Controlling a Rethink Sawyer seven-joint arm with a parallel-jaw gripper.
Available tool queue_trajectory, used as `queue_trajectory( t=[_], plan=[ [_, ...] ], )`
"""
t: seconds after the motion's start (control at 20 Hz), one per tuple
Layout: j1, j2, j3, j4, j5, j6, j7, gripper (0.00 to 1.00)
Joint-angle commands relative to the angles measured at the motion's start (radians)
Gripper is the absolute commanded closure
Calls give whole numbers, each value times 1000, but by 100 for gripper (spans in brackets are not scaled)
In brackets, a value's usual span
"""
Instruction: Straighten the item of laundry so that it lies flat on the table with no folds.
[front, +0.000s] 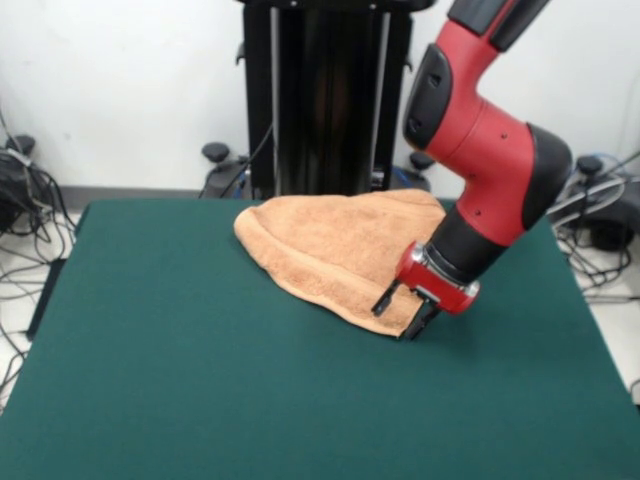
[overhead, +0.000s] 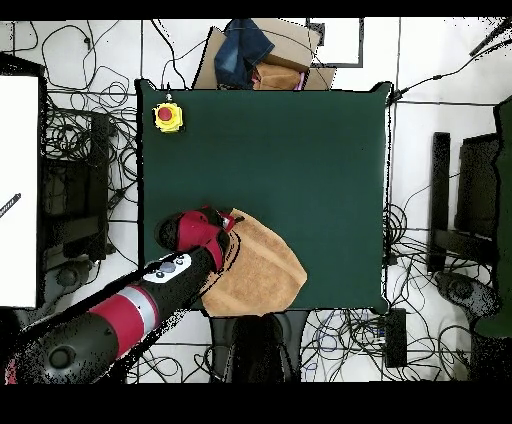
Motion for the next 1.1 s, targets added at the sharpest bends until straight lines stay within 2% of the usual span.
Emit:
queue_trajectory(
  t=[0.05, 1.1],
  plan=[
    [-30, -5, 72, -41, -14, 63, 187, 0],
    [-20, -9, 69, -29, -11, 69, 198, 0]
  ],
)
